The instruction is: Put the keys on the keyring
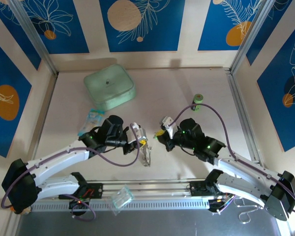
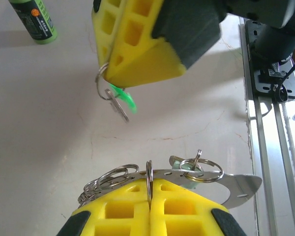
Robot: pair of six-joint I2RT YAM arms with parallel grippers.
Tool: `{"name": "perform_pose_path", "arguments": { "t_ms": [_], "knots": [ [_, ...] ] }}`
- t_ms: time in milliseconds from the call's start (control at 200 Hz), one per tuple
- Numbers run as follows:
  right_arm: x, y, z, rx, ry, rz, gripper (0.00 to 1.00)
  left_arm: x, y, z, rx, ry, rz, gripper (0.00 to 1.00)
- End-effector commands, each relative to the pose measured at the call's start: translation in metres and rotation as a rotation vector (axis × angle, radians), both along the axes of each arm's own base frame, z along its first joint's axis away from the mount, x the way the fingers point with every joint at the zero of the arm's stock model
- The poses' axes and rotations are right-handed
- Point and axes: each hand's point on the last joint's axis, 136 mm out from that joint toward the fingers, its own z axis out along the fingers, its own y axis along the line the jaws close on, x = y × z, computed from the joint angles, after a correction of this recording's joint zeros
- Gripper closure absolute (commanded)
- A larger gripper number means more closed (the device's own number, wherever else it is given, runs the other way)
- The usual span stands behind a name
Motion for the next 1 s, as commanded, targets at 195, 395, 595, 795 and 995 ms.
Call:
{"name": "perform_pose_path", "arguments": {
  "t_ms": [195,395,595,795,995],
  "knots": [
    [-0.028,0.026,0.026,0.086,-0.040,0.211,1.00,-0.003,-0.006,0.009,-0.020,0.031,-0.008,1.00],
    [-0.033,0.033,0.029,0.088,-0.047,0.248,1.00,-0.003,-0.005,0.011,-0.026,0.020,-0.012,1.00],
    [-0.038,0.038,0.031,0.090,-0.044,0.282,1.00,-0.003,-0.005,0.011,-0.025,0.016,-0.014,1.00],
    [-0.032,0.041,0.033,0.081,-0.059,0.261,1.00,-0.004,-0.005,0.011,-0.025,0.015,-0.019,1.00],
    [-0.026,0.045,0.030,0.062,-0.064,0.238,1.00,-0.005,-0.005,0.011,-0.028,0.015,-0.026,1.00]
  ]
}}
